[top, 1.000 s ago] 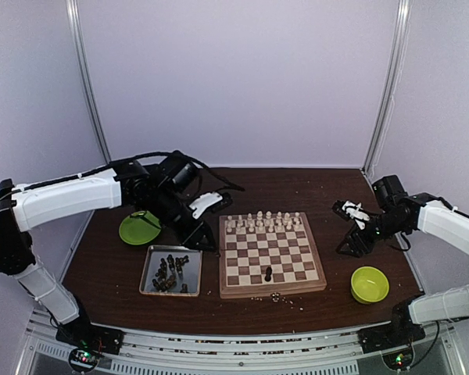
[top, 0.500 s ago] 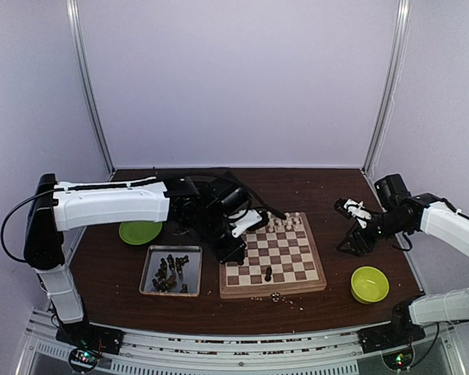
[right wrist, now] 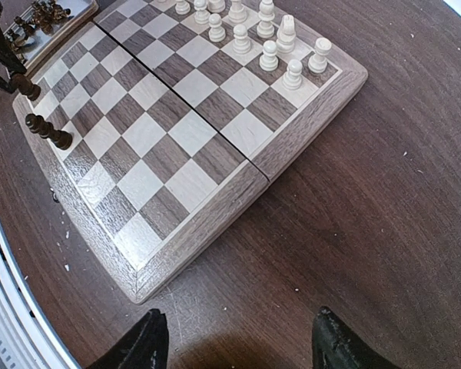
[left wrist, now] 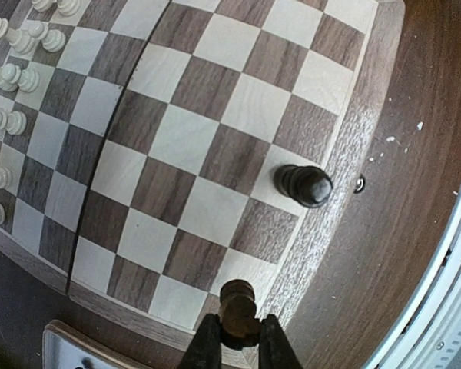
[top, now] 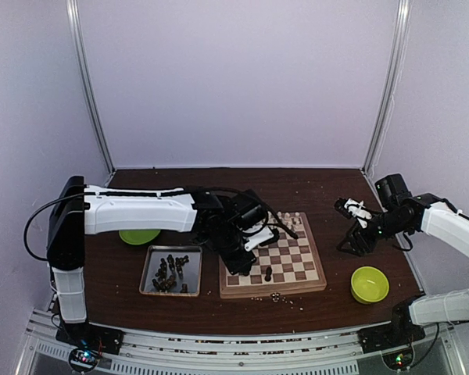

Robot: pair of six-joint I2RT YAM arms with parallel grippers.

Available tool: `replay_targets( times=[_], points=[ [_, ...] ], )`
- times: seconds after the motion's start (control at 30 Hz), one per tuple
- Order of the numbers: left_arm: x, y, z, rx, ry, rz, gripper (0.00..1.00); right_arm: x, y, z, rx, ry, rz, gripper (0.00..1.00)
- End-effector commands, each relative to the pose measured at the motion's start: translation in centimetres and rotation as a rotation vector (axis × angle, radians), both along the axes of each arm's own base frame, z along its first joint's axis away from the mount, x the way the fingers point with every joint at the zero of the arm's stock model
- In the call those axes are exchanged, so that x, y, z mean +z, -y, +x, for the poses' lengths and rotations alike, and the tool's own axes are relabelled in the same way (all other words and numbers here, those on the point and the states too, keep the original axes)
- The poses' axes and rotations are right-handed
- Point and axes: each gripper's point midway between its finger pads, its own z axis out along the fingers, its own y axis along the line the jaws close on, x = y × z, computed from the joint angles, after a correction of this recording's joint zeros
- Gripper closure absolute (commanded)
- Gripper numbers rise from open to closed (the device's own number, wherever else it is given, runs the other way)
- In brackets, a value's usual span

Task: Set up the chess pieces on the board
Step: Place the knight at g8.

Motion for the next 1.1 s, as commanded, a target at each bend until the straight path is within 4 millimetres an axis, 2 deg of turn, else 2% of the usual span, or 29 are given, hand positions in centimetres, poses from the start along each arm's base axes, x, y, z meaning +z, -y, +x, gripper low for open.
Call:
replay_targets(
  times=[0.0,0.53,1.07],
  points=[
    [-0.2,0.5,0.0,-0.025,0.003,0.007,0.92,1.1,-0.3,0.2,0.019,0.033,0.005,0.36],
    [-2.1,-0.2,-0.8,-0.035,-0.037,0.052,0.92,0.9,-0.3,0.1,0.023,0.028,-0.002,0.36],
    [-3.2,-0.5,-1.0,-0.032,-0.051,0.076,0.86,0.7,-0.3,0.1,0.022,0.023,-0.011,0.35]
  ],
)
